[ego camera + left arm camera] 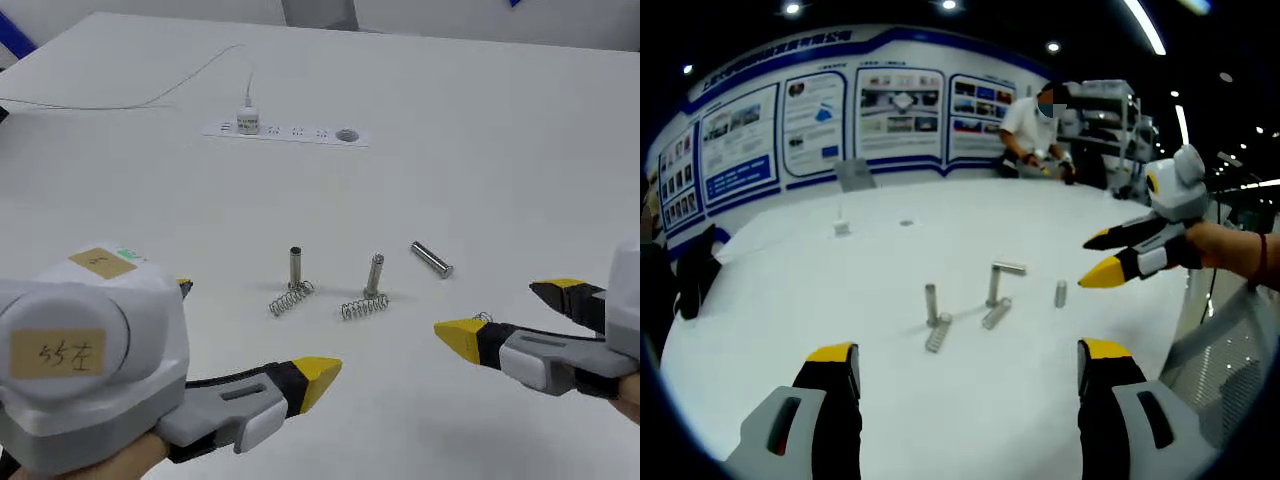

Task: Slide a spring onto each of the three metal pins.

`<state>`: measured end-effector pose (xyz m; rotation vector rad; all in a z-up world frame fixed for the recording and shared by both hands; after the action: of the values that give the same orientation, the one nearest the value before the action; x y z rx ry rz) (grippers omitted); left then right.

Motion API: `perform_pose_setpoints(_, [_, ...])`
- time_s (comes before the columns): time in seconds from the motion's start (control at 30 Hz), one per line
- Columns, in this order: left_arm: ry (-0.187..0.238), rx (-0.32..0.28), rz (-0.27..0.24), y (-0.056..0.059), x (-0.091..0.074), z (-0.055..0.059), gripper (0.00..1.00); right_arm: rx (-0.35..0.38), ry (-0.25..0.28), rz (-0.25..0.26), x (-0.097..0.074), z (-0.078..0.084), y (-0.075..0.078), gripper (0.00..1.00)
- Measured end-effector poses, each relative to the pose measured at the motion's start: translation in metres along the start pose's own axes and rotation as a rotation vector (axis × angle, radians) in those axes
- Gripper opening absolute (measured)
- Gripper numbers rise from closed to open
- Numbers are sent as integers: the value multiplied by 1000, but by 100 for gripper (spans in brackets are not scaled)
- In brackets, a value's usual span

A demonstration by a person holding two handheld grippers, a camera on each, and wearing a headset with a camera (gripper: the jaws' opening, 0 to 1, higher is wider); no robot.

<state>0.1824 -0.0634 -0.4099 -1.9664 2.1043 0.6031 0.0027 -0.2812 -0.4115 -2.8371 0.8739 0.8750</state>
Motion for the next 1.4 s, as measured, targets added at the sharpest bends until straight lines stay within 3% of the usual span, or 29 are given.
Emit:
perform_pose_setpoints(0.3, [4, 3, 8, 1, 1, 0, 91, -12, 4, -12, 22, -26, 7, 63])
perform_pose_setpoints(0.7, [-4, 3, 11, 1, 1, 1, 91, -56, -29, -32, 58, -43, 13, 54])
perform_pose_setpoints(0.97, [-9, -2, 3, -1, 1, 2, 91, -79, -42, -67, 80, -45, 12, 50])
perform_pose_setpoints(1.4, [-12, -5, 7, -2, 2, 3, 89, -97, -69, -83, 114, -42, 15, 35])
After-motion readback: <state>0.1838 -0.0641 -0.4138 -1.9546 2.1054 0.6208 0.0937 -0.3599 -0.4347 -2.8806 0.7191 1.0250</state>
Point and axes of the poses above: the centre of the closed fingertips' face, and the gripper's own axes: x roughly forward along the fingers, y roughly to its right, z roughly out of its underside, the point moved 10 cm from there along -x, roughly backward along the fingers, and after that the axes turned 14 degrees about z, right-handed, at the moved point
